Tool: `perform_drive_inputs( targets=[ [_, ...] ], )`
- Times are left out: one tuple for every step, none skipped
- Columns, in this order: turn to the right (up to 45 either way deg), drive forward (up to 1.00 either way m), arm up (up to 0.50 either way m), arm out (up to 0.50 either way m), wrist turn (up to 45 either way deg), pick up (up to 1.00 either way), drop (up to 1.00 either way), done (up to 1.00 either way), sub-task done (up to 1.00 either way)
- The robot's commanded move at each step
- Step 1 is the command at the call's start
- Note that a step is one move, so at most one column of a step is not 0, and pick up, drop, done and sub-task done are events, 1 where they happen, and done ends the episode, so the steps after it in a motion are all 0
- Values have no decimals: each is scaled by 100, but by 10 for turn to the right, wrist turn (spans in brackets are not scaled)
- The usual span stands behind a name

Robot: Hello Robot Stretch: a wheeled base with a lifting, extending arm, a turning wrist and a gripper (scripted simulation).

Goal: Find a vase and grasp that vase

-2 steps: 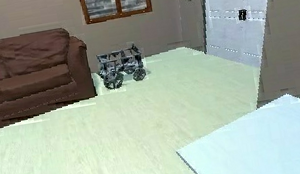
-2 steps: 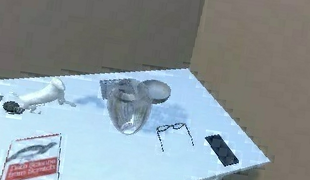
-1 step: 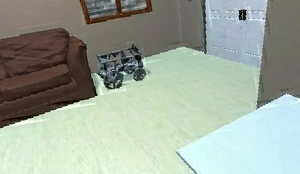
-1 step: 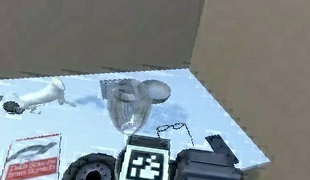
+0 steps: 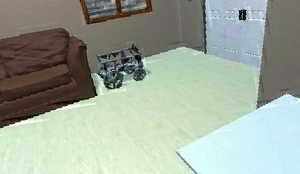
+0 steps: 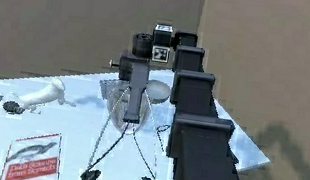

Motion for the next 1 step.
perform_drive_inputs(
  targets=[
    [0, 0, 0, 0, 450, 0, 0, 0, 0]
  ],
)
